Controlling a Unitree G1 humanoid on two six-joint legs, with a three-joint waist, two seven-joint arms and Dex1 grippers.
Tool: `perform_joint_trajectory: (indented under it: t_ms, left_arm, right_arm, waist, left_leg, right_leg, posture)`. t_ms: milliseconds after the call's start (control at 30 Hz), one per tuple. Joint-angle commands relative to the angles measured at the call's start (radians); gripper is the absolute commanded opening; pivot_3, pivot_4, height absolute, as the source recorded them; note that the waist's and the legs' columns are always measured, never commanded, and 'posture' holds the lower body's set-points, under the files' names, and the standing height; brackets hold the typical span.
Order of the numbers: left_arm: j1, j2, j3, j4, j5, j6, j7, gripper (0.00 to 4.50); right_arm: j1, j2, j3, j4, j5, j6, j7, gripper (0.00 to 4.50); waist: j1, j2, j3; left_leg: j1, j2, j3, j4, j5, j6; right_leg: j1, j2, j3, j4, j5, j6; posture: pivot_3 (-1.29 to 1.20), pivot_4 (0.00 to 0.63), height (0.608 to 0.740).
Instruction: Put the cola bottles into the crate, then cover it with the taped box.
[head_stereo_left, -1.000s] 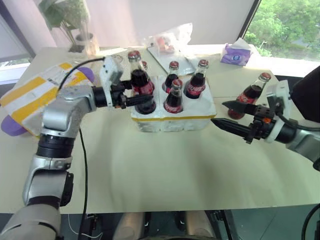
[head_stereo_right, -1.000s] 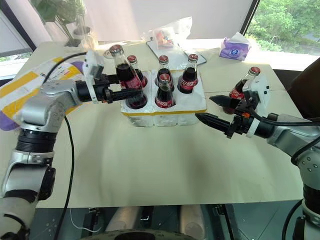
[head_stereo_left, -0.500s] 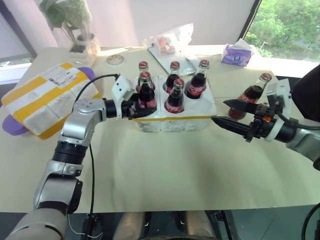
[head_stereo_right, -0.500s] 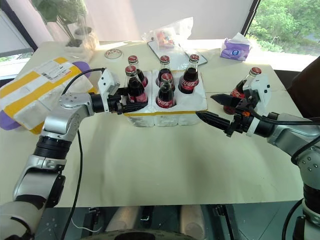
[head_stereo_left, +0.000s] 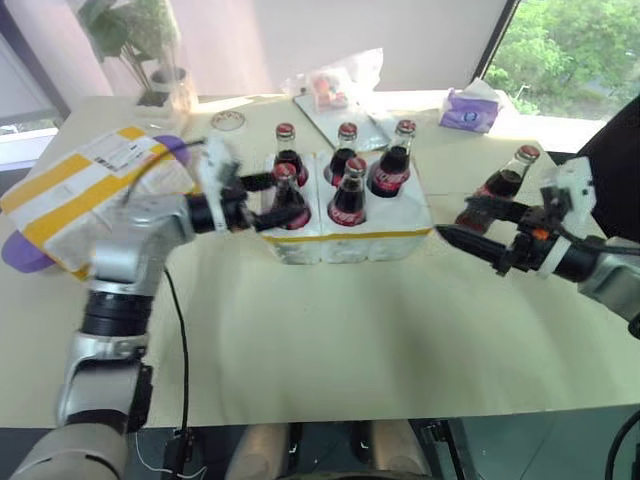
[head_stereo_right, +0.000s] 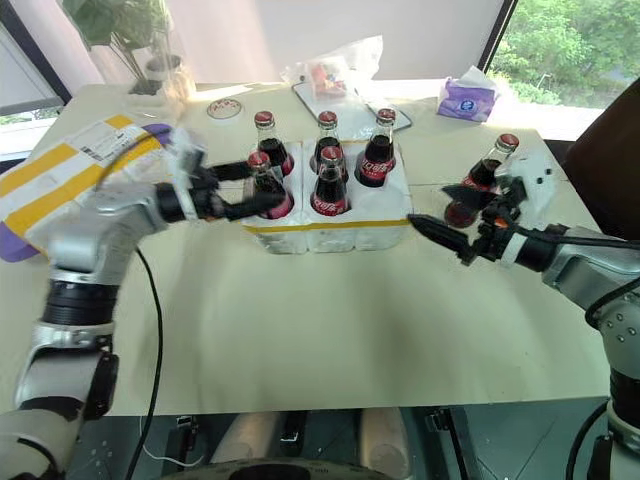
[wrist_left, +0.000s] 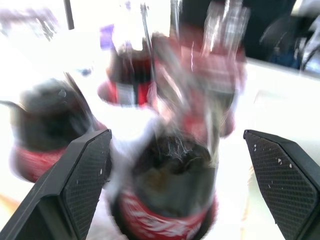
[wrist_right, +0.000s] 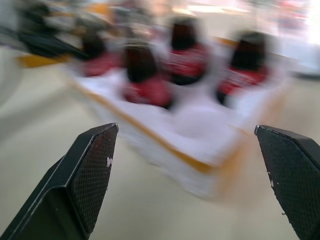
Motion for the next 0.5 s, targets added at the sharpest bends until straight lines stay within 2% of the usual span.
perform_joint_trajectory:
  t_ms: [33,133,233,500]
  left_arm:
    - [-0.048,0.09,0.195,-0.121,-0.251,0.211,0.022,4.42]
    - [-0.021,0.162,0.264,-0.203,-0.371,0.302,0.019,4.42]
    - [0.04,0.221,0.255,-0.279,-0.375,0.298,-0.001,4.42]
    - [0.13,0.244,0.196,-0.362,-0.366,0.259,-0.001,4.42]
  right_arm:
    - [0.032,0.015,-0.089,0.053,-0.063,-0.027,-0.07,4.5]
    - [0.036,0.051,-0.1,0.128,-0.12,-0.049,-0.133,4.5]
    - [0.002,0.088,-0.08,0.217,-0.193,-0.094,-0.188,4.5]
    - [-0.141,0.143,-0.008,0.41,-0.274,-0.171,-0.168,4.5]
  waist:
    - [0.0,0.0,0.0]
    - [-0.001,0.0,0.0]
    - [0.001,0.001,0.0]
    - [-0.002,0.002,0.0]
  left_leg:
    - [0.0,0.0,0.0,0.0,0.0,0.0]
    - [0.001,0.0,0.0,0.0,0.0,0.0]
    - [0.005,0.0,0.0,0.0,0.0,0.0]
    - [0.01,0.0,0.001,0.0,0.0,0.0]
  right_leg:
    - [0.0,0.0,0.0,0.0,0.0,0.0]
    - [0.001,0.001,0.0,0.0,0.0,0.0]
    - [0.005,0.001,0.0,-0.001,0.0,0.0]
    - [0.01,0.003,0.001,-0.001,-0.002,-0.004]
  posture:
    - [0.0,0.15,0.74]
    - [0.0,0.15,0.74]
    - [0.0,0.15,0.74]
    - [0.0,0.15,0.74]
